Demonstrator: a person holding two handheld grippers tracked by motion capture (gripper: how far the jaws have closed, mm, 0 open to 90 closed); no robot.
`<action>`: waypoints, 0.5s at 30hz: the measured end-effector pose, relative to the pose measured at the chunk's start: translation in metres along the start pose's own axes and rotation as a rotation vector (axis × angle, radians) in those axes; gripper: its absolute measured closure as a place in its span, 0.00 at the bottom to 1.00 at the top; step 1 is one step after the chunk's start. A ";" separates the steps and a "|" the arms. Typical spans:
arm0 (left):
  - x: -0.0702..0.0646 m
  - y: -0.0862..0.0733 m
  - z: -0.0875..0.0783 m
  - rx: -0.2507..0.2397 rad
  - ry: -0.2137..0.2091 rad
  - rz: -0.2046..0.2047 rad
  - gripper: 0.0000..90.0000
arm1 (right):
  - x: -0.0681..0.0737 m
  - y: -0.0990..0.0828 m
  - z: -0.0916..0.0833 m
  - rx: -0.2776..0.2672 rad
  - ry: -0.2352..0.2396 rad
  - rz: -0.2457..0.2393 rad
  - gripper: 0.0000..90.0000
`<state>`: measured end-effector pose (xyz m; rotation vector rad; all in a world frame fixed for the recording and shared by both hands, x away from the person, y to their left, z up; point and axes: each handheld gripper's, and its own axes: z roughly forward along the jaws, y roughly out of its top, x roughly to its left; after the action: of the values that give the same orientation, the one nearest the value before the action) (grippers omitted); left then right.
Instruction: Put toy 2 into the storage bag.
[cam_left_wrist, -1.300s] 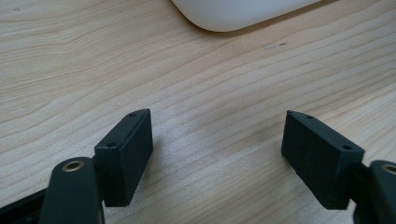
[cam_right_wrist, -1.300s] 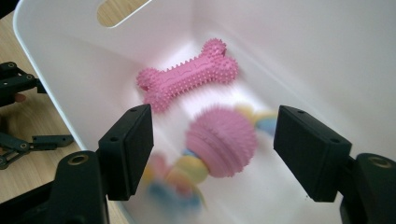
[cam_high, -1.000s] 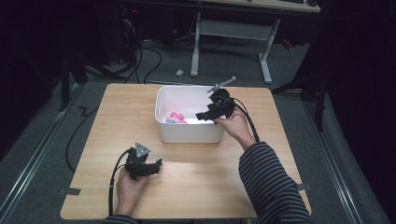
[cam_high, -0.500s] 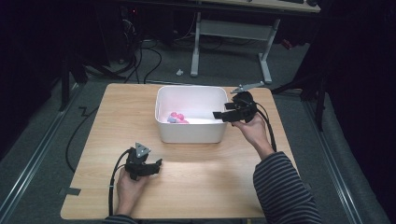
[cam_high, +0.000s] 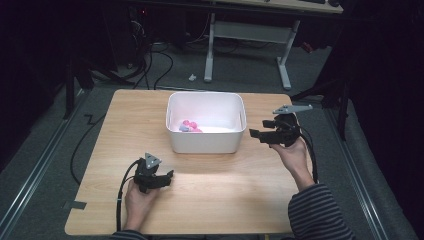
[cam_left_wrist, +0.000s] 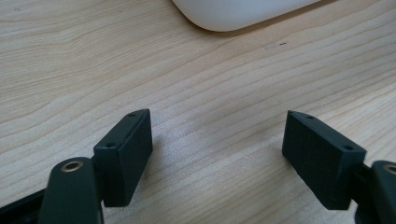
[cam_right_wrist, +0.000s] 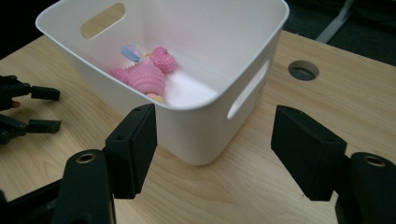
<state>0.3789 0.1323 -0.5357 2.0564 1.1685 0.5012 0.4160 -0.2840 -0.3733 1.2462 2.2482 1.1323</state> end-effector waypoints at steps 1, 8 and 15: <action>0.000 0.000 0.000 0.000 0.000 0.000 0.27 | -0.001 -0.004 -0.003 -0.002 -0.001 0.011 0.36; 0.000 0.000 0.000 0.000 0.000 0.000 0.27 | -0.003 -0.033 -0.017 -0.020 -0.027 0.041 0.36; 0.000 0.000 0.000 0.000 0.000 0.000 0.27 | 0.002 -0.062 -0.018 -0.007 -0.048 0.047 0.36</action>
<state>0.3789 0.1322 -0.5357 2.0561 1.1689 0.5015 0.3696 -0.3100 -0.4098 1.3159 2.1896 1.1138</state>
